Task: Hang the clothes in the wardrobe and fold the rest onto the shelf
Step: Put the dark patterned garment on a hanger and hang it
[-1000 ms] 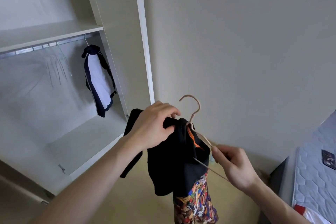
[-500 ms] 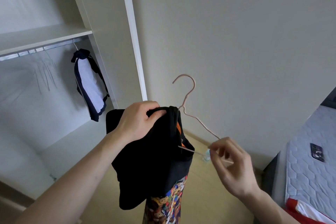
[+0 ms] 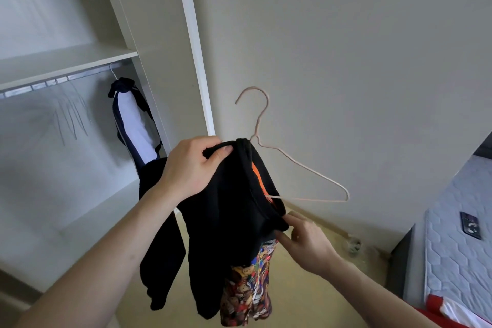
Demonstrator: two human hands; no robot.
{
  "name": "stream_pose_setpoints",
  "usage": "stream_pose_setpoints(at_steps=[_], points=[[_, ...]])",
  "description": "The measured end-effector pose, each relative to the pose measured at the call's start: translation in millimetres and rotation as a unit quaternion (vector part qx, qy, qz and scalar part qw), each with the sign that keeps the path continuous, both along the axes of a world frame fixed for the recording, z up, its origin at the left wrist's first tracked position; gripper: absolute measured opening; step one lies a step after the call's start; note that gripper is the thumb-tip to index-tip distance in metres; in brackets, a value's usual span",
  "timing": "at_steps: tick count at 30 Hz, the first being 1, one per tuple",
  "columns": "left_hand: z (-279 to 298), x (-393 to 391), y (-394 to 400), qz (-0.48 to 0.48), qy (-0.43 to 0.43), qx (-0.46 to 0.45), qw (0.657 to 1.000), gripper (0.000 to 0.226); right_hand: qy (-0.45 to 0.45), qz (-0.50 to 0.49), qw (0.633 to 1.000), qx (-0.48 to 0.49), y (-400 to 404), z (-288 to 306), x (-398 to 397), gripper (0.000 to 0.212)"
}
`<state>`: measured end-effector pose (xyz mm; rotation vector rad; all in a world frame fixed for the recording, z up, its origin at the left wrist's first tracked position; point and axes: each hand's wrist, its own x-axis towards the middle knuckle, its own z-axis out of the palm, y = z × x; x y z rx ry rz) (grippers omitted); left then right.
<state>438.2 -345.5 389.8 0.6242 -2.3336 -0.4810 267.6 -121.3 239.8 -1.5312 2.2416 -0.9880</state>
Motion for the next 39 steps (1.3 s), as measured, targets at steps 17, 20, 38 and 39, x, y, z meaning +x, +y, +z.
stream_pose_setpoints(at_steps=[17, 20, 38, 39], points=[[-54.3, 24.1, -38.6, 0.003, -0.129, -0.085, 0.988, 0.043, 0.042, -0.13, 0.983, -0.12, 55.7, 58.3, -71.0, 0.021], [-69.3, 17.3, -29.3, 0.034, -0.165, -0.085, 0.982, 0.044, -0.033, -0.104, 0.974, -0.198, 35.6, 83.4, -55.3, 0.025], [-74.0, -4.9, 13.7, -0.024, -0.014, 0.23, 0.973, 0.041, -0.089, 0.157, 0.981, 0.073, 10.8, 85.4, 8.4, 0.018], [-71.3, -3.6, 13.9, -0.025, -0.011, 0.226, 0.974, 0.039, -0.094, 0.146, 0.983, 0.062, 13.9, 86.2, 3.8, 0.015]])
